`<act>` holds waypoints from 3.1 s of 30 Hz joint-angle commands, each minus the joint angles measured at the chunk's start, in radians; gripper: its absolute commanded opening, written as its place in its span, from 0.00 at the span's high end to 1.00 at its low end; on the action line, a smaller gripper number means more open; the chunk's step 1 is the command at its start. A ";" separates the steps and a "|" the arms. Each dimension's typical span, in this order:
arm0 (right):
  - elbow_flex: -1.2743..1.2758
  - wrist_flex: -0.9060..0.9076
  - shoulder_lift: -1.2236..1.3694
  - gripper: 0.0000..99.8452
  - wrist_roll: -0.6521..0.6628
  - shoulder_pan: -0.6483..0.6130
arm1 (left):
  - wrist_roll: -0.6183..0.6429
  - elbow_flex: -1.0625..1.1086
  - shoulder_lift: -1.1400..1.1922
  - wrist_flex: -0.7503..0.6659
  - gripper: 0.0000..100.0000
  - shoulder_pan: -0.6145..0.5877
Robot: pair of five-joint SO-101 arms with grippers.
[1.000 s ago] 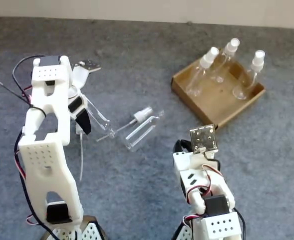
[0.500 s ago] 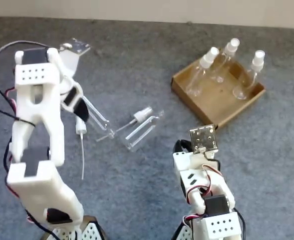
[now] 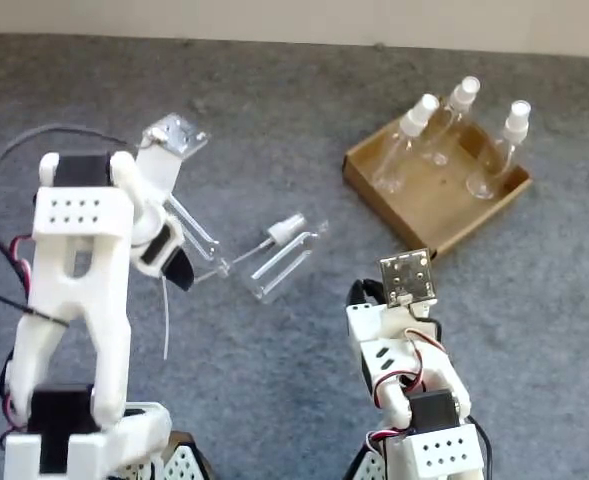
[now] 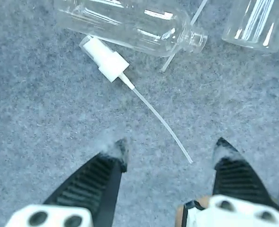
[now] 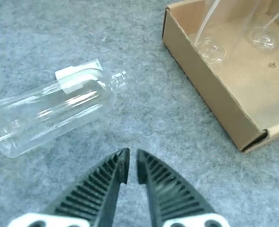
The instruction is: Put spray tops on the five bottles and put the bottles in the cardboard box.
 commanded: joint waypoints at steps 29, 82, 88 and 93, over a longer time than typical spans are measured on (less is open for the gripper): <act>-0.176 0.189 -0.002 0.79 -0.011 -0.127 | 0.302 0.771 -0.625 -0.546 0.73 0.062; -1.234 0.318 1.259 0.79 -0.706 -0.306 | 0.420 0.920 -0.687 -0.775 0.73 -0.122; -1.369 0.318 1.501 0.63 -0.815 -0.321 | 0.420 0.920 -0.687 -0.775 0.73 -0.122; -1.474 0.317 1.672 0.61 -0.818 -0.329 | 0.420 0.920 -0.687 -0.775 0.73 -0.122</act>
